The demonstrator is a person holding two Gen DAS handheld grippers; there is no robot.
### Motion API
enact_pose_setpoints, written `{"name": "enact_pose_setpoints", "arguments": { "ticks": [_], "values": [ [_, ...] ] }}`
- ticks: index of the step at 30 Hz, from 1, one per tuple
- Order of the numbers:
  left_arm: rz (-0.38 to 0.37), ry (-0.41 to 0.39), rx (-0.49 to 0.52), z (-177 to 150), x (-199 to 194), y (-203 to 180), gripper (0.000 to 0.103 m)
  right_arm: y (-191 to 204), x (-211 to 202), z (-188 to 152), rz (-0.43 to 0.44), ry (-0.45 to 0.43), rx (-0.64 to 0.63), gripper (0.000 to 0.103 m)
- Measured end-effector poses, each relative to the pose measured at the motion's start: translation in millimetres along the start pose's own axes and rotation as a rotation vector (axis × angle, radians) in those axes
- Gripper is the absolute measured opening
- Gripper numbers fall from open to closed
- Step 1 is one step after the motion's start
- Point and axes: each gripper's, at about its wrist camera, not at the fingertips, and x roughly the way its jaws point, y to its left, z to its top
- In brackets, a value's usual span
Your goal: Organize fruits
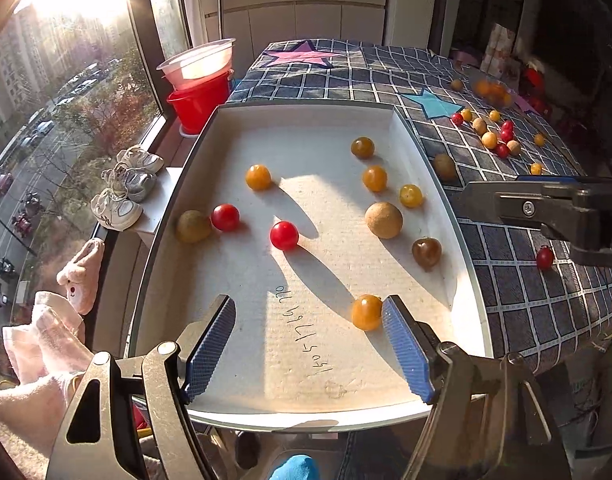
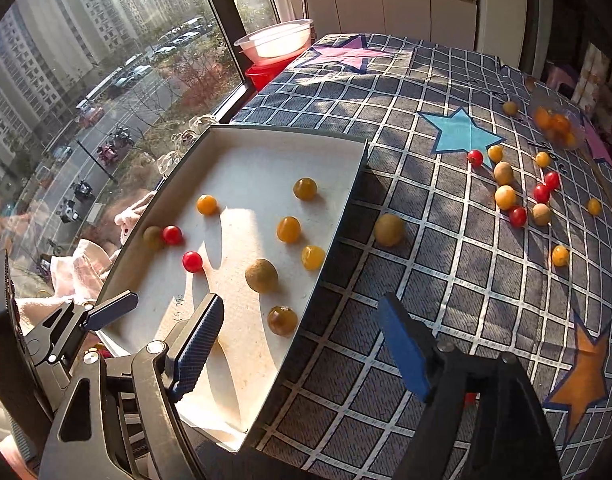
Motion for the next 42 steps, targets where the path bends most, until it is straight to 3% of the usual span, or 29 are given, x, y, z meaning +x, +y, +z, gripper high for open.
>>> {"name": "enact_pose_setpoints", "arguments": {
  "ticks": [1,2,13,18,20,24,32,42],
  "values": [
    [0.001,0.003,-0.001,-0.5,-0.5,-0.1,0.098,-0.8,-1.7,-1.8,-0.006,-0.001,0.003,0.082],
    [0.002,-0.008,-0.004,-1.2,-2.5,0.3,0.103,-1.3,-3.9,-4.2,-0.010,-0.001,0.006,0.083],
    [0.005,-0.027,-0.010,-2.2,-18.5,-1.4,0.103,-0.2,-19.8,-19.8,-0.065,0.041,0.052,0.085],
    [0.137,-0.027,0.034,-1.7,-24.9,-3.6,0.103,-2.0,-20.1,-33.0,-0.098,0.128,0.165,0.085],
    [0.132,-0.008,0.033,-1.8,-24.4,-1.3,0.103,-2.2,-18.8,-40.8,-0.098,0.152,0.205,0.085],
    [0.086,0.056,0.010,-0.3,-20.3,3.8,0.103,8.2,-27.0,-49.3,-0.162,0.105,0.205,0.085],
    [0.073,0.111,-0.024,-1.1,-17.1,10.7,0.103,41.0,-44.7,-46.1,-0.247,-0.007,0.110,0.085],
    [0.083,0.110,-0.028,-0.1,-17.2,12.6,0.103,49.3,-46.9,-52.2,-0.243,-0.029,0.104,0.085]
  ]
}}
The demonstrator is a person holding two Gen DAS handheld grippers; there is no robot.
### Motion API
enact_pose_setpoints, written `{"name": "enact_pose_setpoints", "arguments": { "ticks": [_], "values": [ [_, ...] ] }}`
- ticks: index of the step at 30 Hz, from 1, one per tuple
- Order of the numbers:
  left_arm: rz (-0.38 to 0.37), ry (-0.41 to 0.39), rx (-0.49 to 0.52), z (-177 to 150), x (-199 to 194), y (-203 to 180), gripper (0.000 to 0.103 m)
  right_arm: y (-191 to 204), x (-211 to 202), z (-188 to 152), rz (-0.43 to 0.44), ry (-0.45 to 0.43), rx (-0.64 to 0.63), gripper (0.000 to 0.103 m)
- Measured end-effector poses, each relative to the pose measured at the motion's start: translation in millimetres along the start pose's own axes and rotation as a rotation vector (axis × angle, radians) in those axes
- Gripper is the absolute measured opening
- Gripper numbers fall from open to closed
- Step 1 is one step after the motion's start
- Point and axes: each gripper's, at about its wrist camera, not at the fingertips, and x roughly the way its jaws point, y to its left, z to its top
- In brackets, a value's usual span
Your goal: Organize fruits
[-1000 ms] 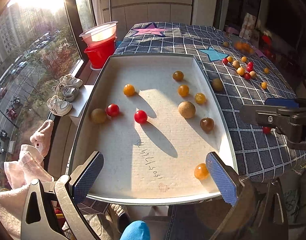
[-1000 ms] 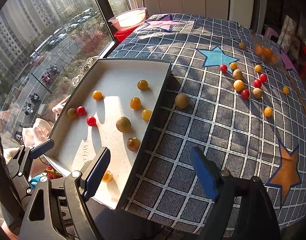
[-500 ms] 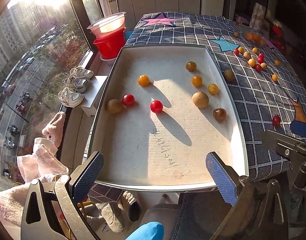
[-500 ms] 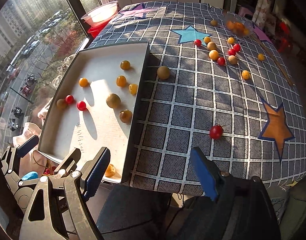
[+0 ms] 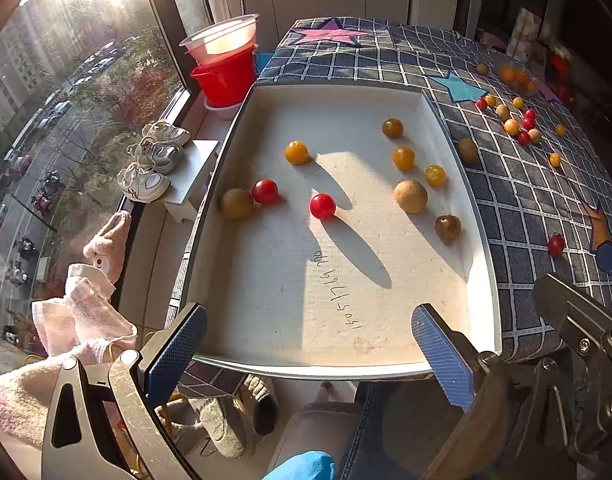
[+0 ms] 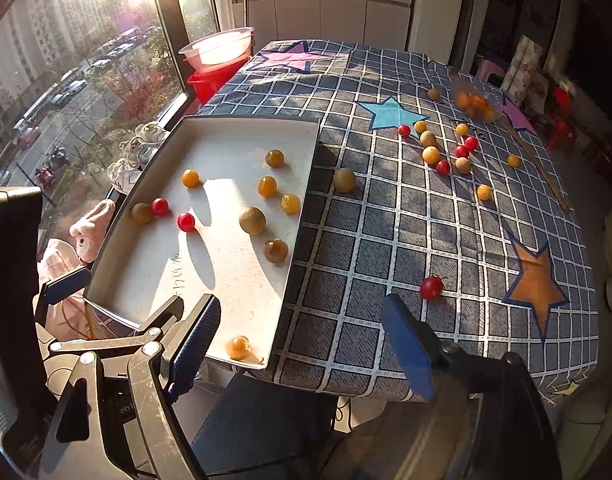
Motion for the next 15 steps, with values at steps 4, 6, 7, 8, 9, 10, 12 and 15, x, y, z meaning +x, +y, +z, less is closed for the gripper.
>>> {"name": "enact_pose_setpoints", "arguments": {
  "ticks": [4,6,7,8,9,10,12,15],
  "values": [
    [-0.003,0.000,-0.005,0.3,0.1,1.4,0.103,0.1,0.9,-1.0,0.007,0.004,0.000,0.085],
    [-0.002,0.001,-0.003,0.4,0.8,1.1,0.103,-0.3,1.5,-1.4,0.011,0.008,0.001,0.085],
    [-0.004,0.001,-0.004,0.4,0.9,1.1,0.103,-0.4,1.6,-1.4,0.012,0.009,0.003,0.085],
    [-0.005,0.001,-0.004,0.2,1.0,1.2,0.103,-0.4,1.7,-1.4,0.012,0.009,0.001,0.085],
    [-0.005,0.001,-0.004,0.1,1.1,1.2,0.103,-0.4,1.8,-1.4,0.011,0.009,0.002,0.085],
    [-0.002,0.000,-0.002,0.0,1.3,1.2,0.103,-0.4,1.9,-1.4,0.010,0.010,0.002,0.085],
    [0.005,-0.003,0.002,-0.6,1.4,1.4,0.103,-0.8,3.0,-1.9,0.011,0.013,0.004,0.085],
    [0.006,-0.001,0.009,-1.2,2.6,0.6,0.103,-1.7,5.6,-3.2,0.016,0.018,0.010,0.085]
  ]
}}
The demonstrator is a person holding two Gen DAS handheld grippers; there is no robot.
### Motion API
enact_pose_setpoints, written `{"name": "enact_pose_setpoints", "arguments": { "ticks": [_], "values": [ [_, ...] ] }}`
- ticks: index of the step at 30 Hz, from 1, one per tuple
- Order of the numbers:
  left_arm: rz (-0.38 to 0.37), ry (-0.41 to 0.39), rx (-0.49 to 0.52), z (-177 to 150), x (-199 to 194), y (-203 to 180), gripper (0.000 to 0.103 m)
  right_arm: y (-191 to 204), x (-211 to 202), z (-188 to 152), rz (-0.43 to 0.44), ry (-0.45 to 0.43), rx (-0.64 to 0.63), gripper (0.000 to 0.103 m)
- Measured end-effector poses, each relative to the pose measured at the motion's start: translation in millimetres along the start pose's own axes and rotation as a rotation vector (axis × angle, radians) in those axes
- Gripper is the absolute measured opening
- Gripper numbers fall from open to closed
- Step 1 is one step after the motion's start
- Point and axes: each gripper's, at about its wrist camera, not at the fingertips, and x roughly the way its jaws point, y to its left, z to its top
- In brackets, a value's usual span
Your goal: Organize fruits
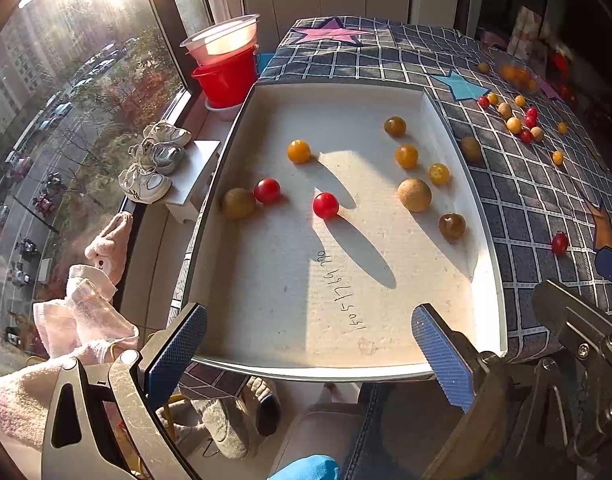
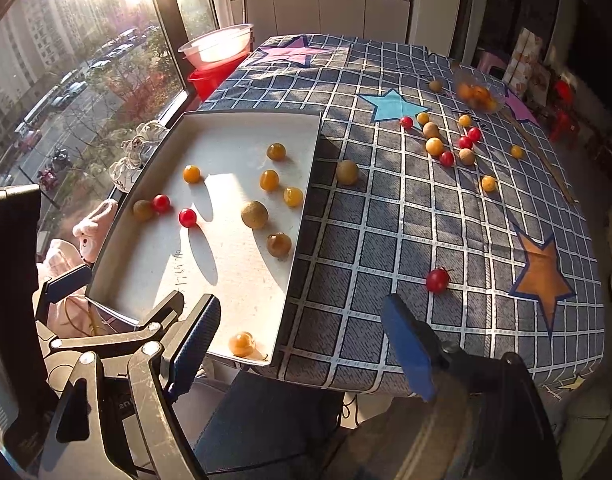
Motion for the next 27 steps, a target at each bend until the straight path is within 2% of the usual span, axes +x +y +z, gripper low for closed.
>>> {"name": "enact_pose_setpoints", "arguments": {
  "ticks": [8,12,27],
  "values": [
    [0.016,-0.004,0.032,-2.7,1.1,-7.4,0.103,-1.7,5.7,-0.9,0.008,0.014,0.008,0.085],
    [0.056,-0.036,0.058,-3.3,-1.9,-11.6,0.103,-2.4,7.1,-0.6,0.014,0.020,0.012,0.085],
    [0.042,-0.015,0.059,-4.3,5.5,-11.5,0.103,-2.8,15.5,-1.2,0.019,0.042,0.015,0.085]
  ]
}}
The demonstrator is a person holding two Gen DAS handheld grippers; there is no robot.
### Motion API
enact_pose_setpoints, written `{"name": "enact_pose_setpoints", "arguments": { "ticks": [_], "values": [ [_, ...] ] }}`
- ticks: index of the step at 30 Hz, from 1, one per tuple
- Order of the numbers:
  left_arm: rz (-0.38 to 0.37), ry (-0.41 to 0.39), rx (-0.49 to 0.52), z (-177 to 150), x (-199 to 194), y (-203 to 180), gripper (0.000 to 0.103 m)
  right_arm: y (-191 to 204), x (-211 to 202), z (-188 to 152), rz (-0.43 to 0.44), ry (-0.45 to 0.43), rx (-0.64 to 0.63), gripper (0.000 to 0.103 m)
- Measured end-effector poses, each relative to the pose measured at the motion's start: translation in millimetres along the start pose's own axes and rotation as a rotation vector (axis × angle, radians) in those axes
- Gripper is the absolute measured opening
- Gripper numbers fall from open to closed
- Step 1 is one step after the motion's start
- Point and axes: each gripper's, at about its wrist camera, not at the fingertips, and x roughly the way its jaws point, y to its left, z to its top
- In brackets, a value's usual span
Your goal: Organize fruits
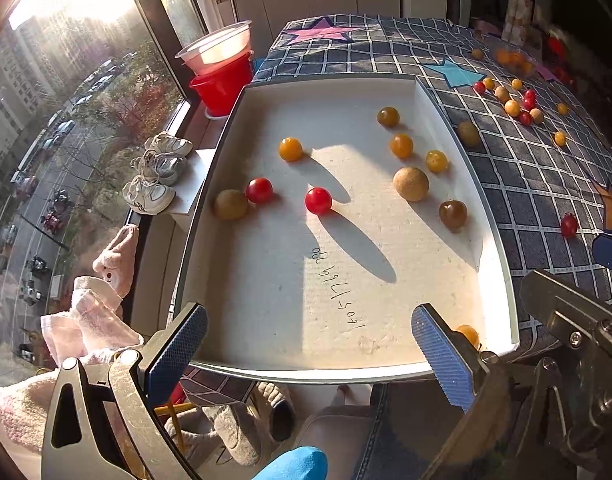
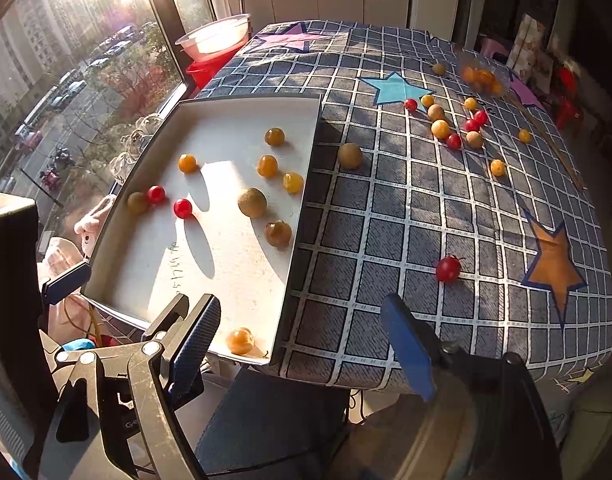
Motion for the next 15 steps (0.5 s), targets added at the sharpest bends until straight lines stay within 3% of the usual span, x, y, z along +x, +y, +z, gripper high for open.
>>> {"name": "enact_pose_setpoints", "arguments": {
  "ticks": [15],
  "values": [
    [-0.018,0.003,-0.008,-1.4,4.8,0.7,0.103,6.6,7.5,3.5,-0.003,0.018,-0.026,0.085]
  ]
}}
